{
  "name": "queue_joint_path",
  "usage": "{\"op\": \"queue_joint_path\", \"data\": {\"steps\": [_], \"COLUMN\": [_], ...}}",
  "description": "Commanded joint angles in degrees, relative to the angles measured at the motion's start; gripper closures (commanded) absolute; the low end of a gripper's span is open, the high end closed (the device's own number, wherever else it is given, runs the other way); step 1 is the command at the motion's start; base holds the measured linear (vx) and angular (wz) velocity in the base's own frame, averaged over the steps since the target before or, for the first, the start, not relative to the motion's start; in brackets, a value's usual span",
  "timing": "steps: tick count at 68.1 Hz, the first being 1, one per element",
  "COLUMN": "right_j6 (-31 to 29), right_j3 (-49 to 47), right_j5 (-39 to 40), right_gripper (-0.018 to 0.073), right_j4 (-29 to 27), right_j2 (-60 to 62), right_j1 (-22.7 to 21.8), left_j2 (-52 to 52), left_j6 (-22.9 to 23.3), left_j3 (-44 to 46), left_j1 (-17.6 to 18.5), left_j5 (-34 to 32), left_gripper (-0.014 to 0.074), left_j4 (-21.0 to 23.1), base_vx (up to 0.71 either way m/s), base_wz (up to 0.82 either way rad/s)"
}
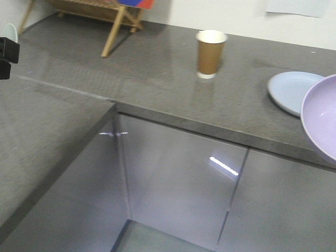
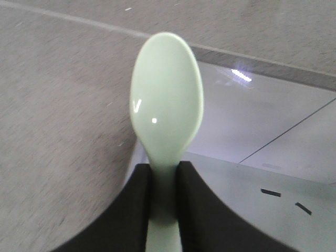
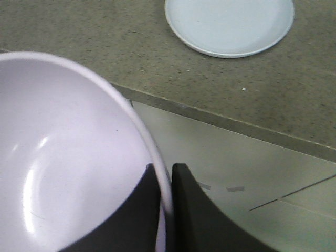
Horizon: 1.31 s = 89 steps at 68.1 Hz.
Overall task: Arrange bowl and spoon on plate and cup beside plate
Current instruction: 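Drive the base, holding spoon and bowl, toward the plate and cup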
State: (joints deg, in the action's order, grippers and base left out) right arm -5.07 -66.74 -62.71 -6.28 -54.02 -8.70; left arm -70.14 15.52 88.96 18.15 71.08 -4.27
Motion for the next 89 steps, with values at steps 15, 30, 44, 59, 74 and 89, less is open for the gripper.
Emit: {"op": "queue_joint_path", "data": {"steps": [15, 30, 44, 59, 74, 89], "right_j6": [-0.5, -0.5, -0.5, -0.5, -0.5, -0.5], "right_j3": [-1.2, -1.2, -1.2, -1.2, -1.2, -1.2], "right_j5": [2.9, 2.9, 2.9, 2.9, 2.9, 2.9], "right_gripper": [0.0570, 0.0570, 0.0570, 0.0570, 0.0570, 0.0570], "right_j4": [0.0, 0.0, 0.0, 0.0, 0.0, 0.0], "right_j2": [0.4, 0.4, 0.4, 0.4, 0.4, 0.4], "right_j1": [-0.1, -0.1, -0.1, -0.1, -0.1, -0.1], "left_j2": [1.2, 1.2, 1.2, 1.2, 1.2, 1.2], "left_j6": [0.3, 0.3, 0.3, 0.3, 0.3, 0.3], "left_j3": [1.3, 1.3, 1.3, 1.3, 1.3, 1.3], "left_j1": [0.4, 0.4, 0.4, 0.4, 0.4, 0.4], "left_j5": [-2.9, -2.9, -2.9, -2.9, -2.9, -2.9], "left_gripper": [0.0603, 0.0603, 0.0603, 0.0603, 0.0603, 0.0603], "left_j4": [0.2, 0.2, 0.2, 0.2, 0.2, 0.2], "base_vx": [0.15, 0.15, 0.15, 0.14, 0.14, 0.17], "base_wz": [-0.59, -0.58, -0.49, -0.32, -0.18, -0.07]}}
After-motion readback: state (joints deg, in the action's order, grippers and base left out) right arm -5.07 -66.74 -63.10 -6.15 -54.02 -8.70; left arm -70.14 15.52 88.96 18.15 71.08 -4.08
